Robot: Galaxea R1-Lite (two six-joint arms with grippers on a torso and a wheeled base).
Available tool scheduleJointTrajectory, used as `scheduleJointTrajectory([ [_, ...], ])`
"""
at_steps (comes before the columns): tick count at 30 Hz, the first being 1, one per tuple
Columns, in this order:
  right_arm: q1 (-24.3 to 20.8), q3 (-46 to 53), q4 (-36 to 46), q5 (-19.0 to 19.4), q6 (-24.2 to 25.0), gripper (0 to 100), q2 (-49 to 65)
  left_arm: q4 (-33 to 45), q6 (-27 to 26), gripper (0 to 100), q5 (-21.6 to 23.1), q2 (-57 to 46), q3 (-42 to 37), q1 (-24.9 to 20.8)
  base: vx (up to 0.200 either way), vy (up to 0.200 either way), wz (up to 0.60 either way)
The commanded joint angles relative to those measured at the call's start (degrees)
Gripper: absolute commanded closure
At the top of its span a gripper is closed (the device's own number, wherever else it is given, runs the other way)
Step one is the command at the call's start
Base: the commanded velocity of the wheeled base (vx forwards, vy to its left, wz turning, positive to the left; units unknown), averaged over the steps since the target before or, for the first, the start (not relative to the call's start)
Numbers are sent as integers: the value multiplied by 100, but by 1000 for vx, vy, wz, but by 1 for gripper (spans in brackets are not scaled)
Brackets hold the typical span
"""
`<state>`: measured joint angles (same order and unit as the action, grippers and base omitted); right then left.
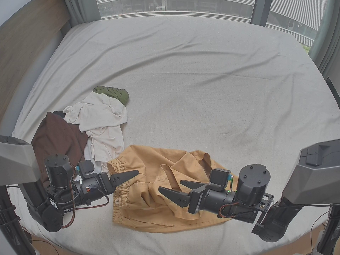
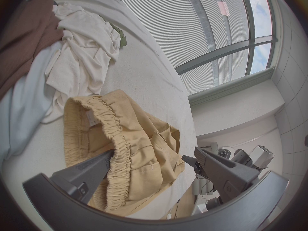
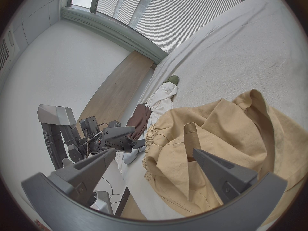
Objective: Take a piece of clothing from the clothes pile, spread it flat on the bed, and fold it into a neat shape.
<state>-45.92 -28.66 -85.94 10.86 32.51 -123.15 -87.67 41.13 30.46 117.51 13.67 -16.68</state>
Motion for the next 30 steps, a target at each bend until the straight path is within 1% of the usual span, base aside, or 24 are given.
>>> scheduleJointTrajectory([
  [1, -4, 10, -1, 4, 1, 0, 19, -101, 27, 0, 12, 194, -48, -73, 0, 0, 0],
  [10, -4, 10, -1, 4, 1, 0, 19, -109, 132, 0, 21, 220, -83, -248, 0, 0, 0],
  [16, -13, 10, -1, 4, 1, 0, 10, -109, 53, 0, -14, 414, -57, -248, 0, 0, 0],
  [21, -22, 10, -1, 4, 1, 0, 1, -118, -70, 0, -32, 510, -39, -160, 0, 0, 0],
  [30, -40, 18, -1, -5, -8, 0, -7, -118, -26, 0, -5, 466, -22, -204, 0, 0, 0],
])
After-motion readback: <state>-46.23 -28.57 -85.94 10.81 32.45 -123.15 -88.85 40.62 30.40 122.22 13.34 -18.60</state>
